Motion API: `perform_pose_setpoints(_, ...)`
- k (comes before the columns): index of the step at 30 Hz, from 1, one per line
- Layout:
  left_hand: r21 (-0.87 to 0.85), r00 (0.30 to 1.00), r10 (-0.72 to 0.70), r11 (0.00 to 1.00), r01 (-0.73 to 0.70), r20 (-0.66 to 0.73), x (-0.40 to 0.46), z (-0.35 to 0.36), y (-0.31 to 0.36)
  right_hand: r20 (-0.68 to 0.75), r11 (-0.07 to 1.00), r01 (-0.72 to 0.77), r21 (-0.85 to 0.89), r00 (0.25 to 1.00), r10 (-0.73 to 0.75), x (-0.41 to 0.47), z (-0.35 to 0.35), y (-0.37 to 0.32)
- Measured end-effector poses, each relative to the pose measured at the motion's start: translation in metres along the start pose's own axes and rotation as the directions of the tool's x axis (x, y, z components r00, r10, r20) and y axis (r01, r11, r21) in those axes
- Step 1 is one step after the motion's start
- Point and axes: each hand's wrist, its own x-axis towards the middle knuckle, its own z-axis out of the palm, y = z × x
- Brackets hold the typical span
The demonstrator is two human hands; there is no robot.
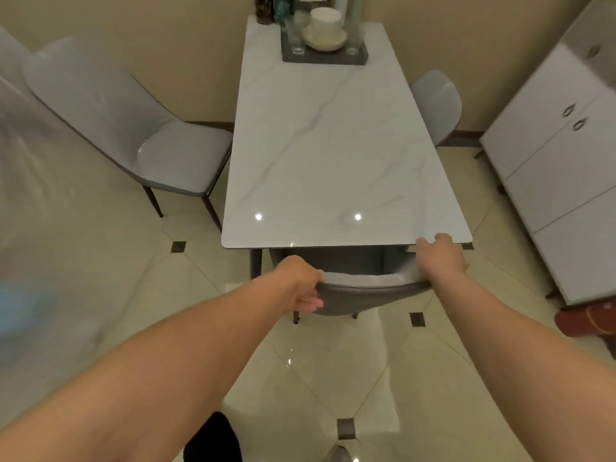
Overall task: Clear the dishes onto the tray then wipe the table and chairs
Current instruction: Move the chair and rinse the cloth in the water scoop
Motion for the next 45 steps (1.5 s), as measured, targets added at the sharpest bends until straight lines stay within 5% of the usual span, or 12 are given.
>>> perform_pose_setpoints(6,0.157,0.986,0.161,0.974,-0.165,0.040,0.007,-0.167,0.025,0.017,0.969,0.145,0.202,0.988,-0.151,-0.077,0.012,-0.145)
perform_pose_setpoints(11,0.245,0.962,0.251,0.944,-0.220,-0.104,0.018,-0.330,0.031,0.092,0.936,0.264,0.234,0.952,-0.292,-0.132,0.078,-0.290)
perform_pose_setpoints(21,0.092,0.923,0.166,0.985,-0.143,-0.347,0.068,-0.558,0.027,0.334,0.793,0.562,0.236,0.719,-0.609,-0.188,0.214,-0.533)
perform_pose_setpoints(27,0.073,0.886,0.154,0.988,-0.136,-0.437,0.114,-0.664,0.069,0.443,0.821,0.456,0.343,0.693,-0.569,-0.147,0.283,-0.676)
perform_pose_setpoints(35,0.063,0.821,0.117,0.993,-0.098,-0.559,0.179,-0.800,0.165,0.562,0.800,0.453,0.394,0.570,-0.600,-0.111,0.336,-0.854)
perform_pose_setpoints(45,0.226,0.839,0.142,0.974,-0.024,-0.524,0.319,-0.922,0.219,0.641,0.897,0.293,0.331,0.628,-0.442,-0.090,0.404,-0.952)
